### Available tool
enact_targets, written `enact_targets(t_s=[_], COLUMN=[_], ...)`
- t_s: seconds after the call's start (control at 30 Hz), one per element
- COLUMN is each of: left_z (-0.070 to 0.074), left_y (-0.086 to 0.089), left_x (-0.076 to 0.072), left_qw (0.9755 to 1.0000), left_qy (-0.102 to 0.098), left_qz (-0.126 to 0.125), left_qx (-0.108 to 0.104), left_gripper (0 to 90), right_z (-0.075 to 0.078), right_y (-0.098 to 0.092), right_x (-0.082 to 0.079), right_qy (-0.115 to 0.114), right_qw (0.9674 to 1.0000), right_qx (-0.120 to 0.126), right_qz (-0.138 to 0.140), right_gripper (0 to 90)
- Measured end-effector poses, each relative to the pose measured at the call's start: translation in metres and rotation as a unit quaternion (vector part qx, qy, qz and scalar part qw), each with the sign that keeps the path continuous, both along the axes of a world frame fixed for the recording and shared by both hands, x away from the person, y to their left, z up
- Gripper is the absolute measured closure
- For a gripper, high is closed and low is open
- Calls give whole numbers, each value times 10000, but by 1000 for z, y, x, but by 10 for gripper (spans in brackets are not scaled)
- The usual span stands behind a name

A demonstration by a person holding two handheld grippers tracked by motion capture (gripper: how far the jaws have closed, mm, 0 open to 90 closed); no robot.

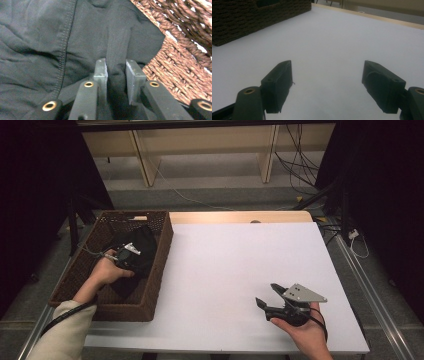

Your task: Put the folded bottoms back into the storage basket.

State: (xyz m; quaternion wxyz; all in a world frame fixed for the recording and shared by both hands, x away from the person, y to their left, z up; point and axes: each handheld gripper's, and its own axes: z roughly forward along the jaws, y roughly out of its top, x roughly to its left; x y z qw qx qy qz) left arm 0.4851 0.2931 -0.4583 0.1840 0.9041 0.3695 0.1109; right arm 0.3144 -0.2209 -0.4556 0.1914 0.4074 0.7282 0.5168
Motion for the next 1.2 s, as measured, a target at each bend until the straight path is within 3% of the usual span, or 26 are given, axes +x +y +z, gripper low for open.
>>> enact_targets(t_s=[0.33, 0.57, 1.0, 1.2], left_z=[7, 11, 14, 17], left_y=[8, 17, 31, 39], left_x=[-7, -16, -28, -31], left_qw=[9991, 9956, 9919, 9886], left_qy=[99, 298, 505, 699], left_qz=[-422, -883, -1156, -1310], left_qx=[-7, -39, 141, 230], left_gripper=[799, 801, 801, 800], right_z=[0, 0, 0, 0], right_y=[-1, 0, 1, 1], right_x=[0, 0, 0, 0], right_qy=[10, 17, 39, 51], right_qw=[10000, 10000, 10000, 10000], right_qx=[9, 34, 16, 40], right_qz=[-8, -12, 11, 7], right_gripper=[254, 254, 254, 254])
